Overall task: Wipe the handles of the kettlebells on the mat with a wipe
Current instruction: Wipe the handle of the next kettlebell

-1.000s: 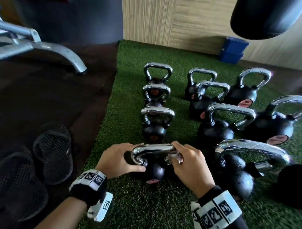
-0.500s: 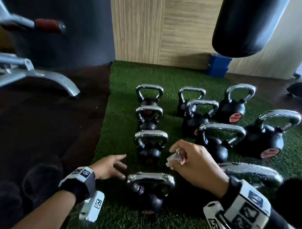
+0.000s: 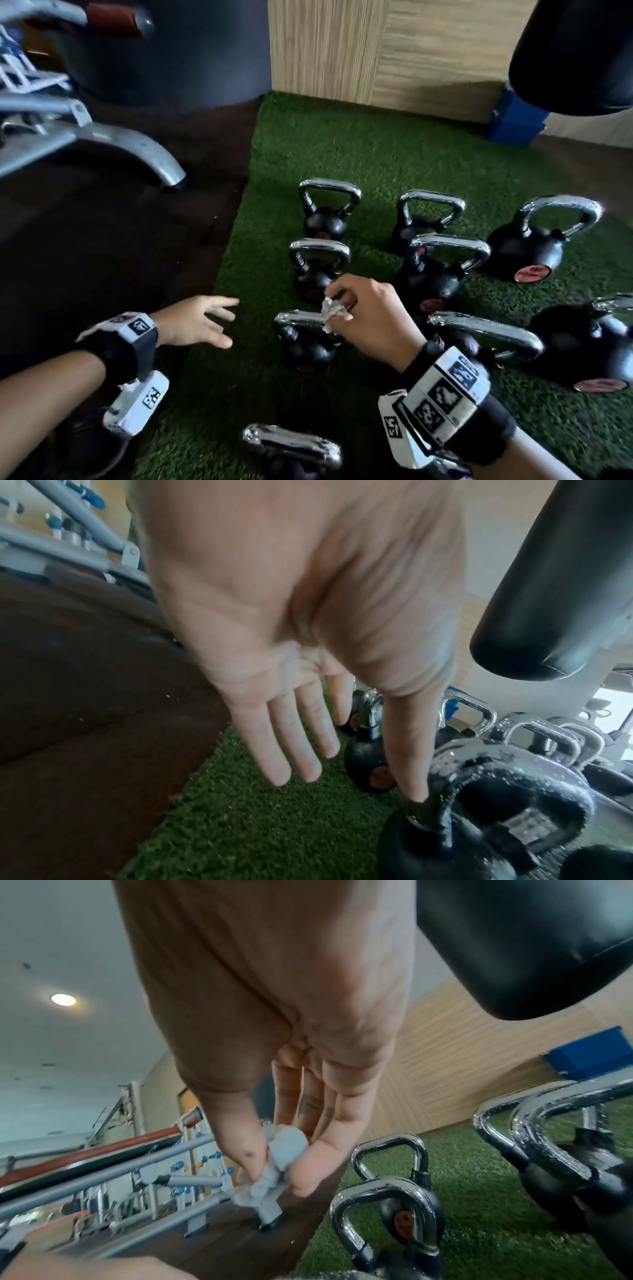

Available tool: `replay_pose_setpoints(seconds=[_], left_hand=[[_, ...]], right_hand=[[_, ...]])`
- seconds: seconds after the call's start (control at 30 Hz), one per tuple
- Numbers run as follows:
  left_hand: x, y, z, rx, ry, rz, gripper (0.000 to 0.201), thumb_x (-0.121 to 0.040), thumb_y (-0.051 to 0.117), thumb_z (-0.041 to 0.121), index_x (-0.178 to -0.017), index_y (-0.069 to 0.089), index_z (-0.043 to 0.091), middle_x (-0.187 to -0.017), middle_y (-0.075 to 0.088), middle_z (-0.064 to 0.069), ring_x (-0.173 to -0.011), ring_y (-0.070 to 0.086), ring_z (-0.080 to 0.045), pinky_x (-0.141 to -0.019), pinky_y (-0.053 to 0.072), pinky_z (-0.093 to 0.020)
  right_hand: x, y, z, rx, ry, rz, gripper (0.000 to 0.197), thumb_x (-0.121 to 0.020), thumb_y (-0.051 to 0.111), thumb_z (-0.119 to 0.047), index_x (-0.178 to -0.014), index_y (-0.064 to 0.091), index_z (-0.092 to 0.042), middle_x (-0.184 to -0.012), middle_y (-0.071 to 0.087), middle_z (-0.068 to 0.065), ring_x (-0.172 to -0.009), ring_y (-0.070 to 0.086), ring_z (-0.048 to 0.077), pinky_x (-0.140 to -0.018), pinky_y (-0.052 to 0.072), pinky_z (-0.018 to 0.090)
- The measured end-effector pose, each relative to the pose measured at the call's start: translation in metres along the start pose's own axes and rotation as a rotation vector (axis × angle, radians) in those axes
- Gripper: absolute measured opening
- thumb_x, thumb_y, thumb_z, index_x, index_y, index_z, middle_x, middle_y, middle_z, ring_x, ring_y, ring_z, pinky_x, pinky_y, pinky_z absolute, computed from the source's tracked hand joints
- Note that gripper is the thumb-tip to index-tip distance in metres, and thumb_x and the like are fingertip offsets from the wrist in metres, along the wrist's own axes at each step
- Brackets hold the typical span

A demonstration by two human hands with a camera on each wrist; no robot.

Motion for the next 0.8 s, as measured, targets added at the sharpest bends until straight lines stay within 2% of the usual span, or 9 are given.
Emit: replay_pose_setpoints(seconds=[0.13, 0.2, 0.27, 0.33, 0.4, 0.47, 0.53, 0.67, 0.8], left_hand=[[-0.016, 0.03, 0.0, -0.018, 0.071, -0.02, 0.102, -0.072, 0.094, 0.026, -0.155, 0.035, 0.034, -0.143, 0.055, 0.01, -0.116, 0.064, -0.006, -0.095, 0.059, -0.03], [-0.03, 0.049, -0.007, 0.024, 0.139, -0.052, 0.109, -0.065, 0.097, 0.041, -0.152, 0.03, 0.049, -0.146, 0.047, 0.022, -0.12, 0.062, -0.005, -0.095, 0.058, -0.029], [-0.046, 0.07, -0.014, 0.075, 0.182, -0.06, 0.113, -0.055, 0.096, 0.06, -0.143, 0.025, 0.065, -0.144, 0.035, 0.037, -0.124, 0.055, 0.0, -0.096, 0.054, -0.024], [-0.062, 0.088, -0.022, 0.116, 0.19, -0.022, 0.111, -0.046, 0.093, 0.07, -0.133, 0.025, 0.071, -0.14, 0.032, 0.044, -0.125, 0.048, 0.009, -0.098, 0.047, -0.018], [-0.079, 0.099, -0.029, 0.124, 0.232, 0.024, 0.109, -0.044, 0.093, 0.072, -0.134, 0.031, 0.067, -0.138, 0.043, 0.042, -0.127, 0.046, 0.014, -0.102, 0.041, -0.013], [-0.091, 0.105, -0.032, 0.162, 0.243, 0.03, 0.098, -0.044, 0.094, 0.071, -0.125, 0.039, 0.075, -0.128, 0.05, 0.051, -0.122, 0.044, 0.025, -0.093, 0.04, -0.003], [-0.096, 0.109, -0.032, 0.195, 0.25, 0.037, 0.09, -0.045, 0.094, 0.07, -0.116, 0.041, 0.084, -0.123, 0.046, 0.058, -0.116, 0.041, 0.033, -0.086, 0.039, 0.002], [-0.094, 0.12, -0.029, 0.15, 0.273, 0.069, 0.088, -0.043, 0.092, 0.074, -0.114, 0.042, 0.083, -0.12, 0.049, 0.056, -0.114, 0.046, 0.03, -0.086, 0.037, 0.006], [-0.098, 0.128, -0.025, 0.116, 0.314, 0.097, 0.087, -0.043, 0.094, 0.072, -0.118, 0.049, 0.075, -0.124, 0.054, 0.048, -0.118, 0.051, 0.022, -0.093, 0.039, 0.0]], right_hand=[[-0.017, 0.012, 0.01, 0.13, 0.017, -0.118, 0.017, -0.078, 0.071, -0.02, -0.093, 0.078, -0.022, -0.086, 0.075, -0.004, -0.079, 0.065, 0.007, -0.066, 0.045, 0.009], [-0.025, 0.017, 0.017, 0.17, 0.018, -0.152, 0.017, -0.08, 0.068, -0.02, -0.091, 0.08, -0.022, -0.089, 0.077, -0.004, -0.085, 0.067, 0.008, -0.073, 0.05, 0.014], [-0.033, 0.021, 0.026, 0.186, 0.004, -0.153, 0.018, -0.081, 0.067, -0.018, -0.09, 0.081, -0.023, -0.091, 0.078, -0.006, -0.089, 0.069, 0.007, -0.076, 0.052, 0.016], [-0.036, 0.027, 0.032, 0.177, 0.0, -0.146, 0.017, -0.081, 0.068, -0.018, -0.089, 0.081, -0.024, -0.09, 0.077, -0.008, -0.085, 0.067, 0.003, -0.068, 0.044, 0.005], [-0.037, 0.031, 0.038, 0.18, 0.004, -0.146, 0.015, -0.081, 0.07, -0.019, -0.088, 0.082, -0.025, -0.089, 0.077, -0.008, -0.081, 0.065, 0.001, -0.065, 0.041, 0.004], [-0.037, 0.032, 0.045, 0.181, 0.02, -0.138, 0.016, -0.08, 0.071, -0.019, -0.089, 0.082, -0.027, -0.09, 0.077, -0.009, -0.082, 0.065, 0.001, -0.067, 0.042, 0.005], [-0.039, 0.03, 0.049, 0.175, 0.046, -0.135, 0.017, -0.08, 0.073, -0.019, -0.092, 0.082, -0.028, -0.091, 0.077, -0.01, -0.082, 0.065, 0.0, -0.068, 0.043, 0.006], [-0.042, 0.034, 0.045, 0.173, 0.005, -0.136, 0.017, -0.083, 0.07, -0.02, -0.096, 0.078, -0.027, -0.09, 0.073, -0.01, -0.073, 0.058, -0.004, -0.065, 0.044, 0.008], [-0.044, 0.046, 0.04, 0.176, -0.031, -0.161, 0.012, -0.089, 0.066, -0.022, -0.097, 0.075, -0.025, -0.095, 0.068, -0.008, -0.087, 0.063, 0.009, -0.081, 0.054, 0.03]])
Point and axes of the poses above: each hand's wrist, its own x-axis away from the middle knuckle, its own y-axis out of the palm, z = x × y, the point moved 1 cm from there along -x, towards the middle knuckle
